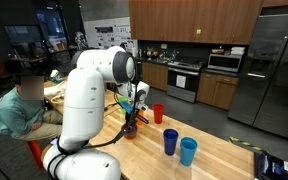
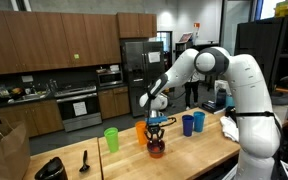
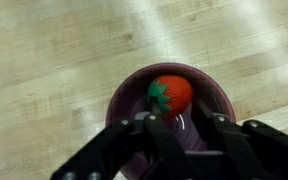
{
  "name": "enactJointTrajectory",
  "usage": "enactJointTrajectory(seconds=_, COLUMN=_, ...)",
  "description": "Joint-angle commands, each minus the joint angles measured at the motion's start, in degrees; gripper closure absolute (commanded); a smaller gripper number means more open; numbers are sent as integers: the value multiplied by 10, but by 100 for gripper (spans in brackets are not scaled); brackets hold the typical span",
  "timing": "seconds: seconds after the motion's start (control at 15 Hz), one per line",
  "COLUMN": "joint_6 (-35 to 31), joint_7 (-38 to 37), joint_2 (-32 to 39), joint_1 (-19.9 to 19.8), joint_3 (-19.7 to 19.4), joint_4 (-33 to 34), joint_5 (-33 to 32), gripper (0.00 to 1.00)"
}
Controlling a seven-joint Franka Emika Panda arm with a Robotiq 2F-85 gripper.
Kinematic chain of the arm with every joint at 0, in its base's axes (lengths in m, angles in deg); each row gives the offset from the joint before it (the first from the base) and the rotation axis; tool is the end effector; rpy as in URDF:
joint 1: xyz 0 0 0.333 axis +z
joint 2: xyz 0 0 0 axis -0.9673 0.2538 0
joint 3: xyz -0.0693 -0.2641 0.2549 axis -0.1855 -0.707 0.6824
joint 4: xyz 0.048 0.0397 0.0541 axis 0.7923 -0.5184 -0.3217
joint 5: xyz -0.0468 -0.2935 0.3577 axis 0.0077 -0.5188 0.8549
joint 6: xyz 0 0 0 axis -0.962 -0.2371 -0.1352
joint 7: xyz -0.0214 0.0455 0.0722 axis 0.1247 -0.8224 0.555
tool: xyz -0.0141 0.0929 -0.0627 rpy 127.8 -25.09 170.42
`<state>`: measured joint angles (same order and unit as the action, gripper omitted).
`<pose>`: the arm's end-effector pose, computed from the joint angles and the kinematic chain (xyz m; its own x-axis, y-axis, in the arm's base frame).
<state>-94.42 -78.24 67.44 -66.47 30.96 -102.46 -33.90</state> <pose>0.5802 0.1601 0.2140 0.7933 -0.4076 -0.4521 -0.4686 -0.8830 -0.0260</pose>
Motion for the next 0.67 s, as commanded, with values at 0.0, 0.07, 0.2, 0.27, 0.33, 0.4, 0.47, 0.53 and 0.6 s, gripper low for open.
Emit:
enactJointTrajectory(seconds=0.0, joint_6=5, joint_7=8, joint_2=-24, joint_1=-4, joint_3=2, joint_4=-19, joint_5=16, gripper=31)
enactJointTrajectory(seconds=0.07, joint_6=6, joint_7=8, joint_2=-23, joint_1=-3, joint_3=2, joint_4=-18, joint_5=16, gripper=23)
enactJointTrajectory(seconds=0.2, joint_6=9, joint_7=9, joint_2=-19, joint_1=-2, joint_3=4, joint_4=-18, joint_5=15, gripper=11)
enactJointTrajectory(seconds=0.27, joint_6=8, joint_7=9, joint_2=-18, joint_1=-1, joint_3=5, joint_4=-21, joint_5=16, gripper=5)
enactJointTrajectory(seconds=0.33, joint_6=8, joint_7=10, joint_2=-17, joint_1=-1, joint_3=7, joint_4=-22, joint_5=18, gripper=5)
enactJointTrajectory(seconds=0.4, joint_6=8, joint_7=10, joint_2=-16, joint_1=0, joint_3=8, joint_4=-24, joint_5=19, gripper=4)
enactJointTrajectory(seconds=0.47, joint_6=9, joint_7=10, joint_2=-16, joint_1=0, joint_3=9, joint_4=-25, joint_5=19, gripper=4)
enactJointTrajectory(seconds=0.53, joint_6=10, joint_7=11, joint_2=-14, joint_1=0, joint_3=10, joint_4=-26, joint_5=19, gripper=7)
enactJointTrajectory(seconds=0.6, joint_6=10, joint_7=10, joint_2=-14, joint_1=0, joint_3=11, joint_4=-28, joint_5=18, gripper=13)
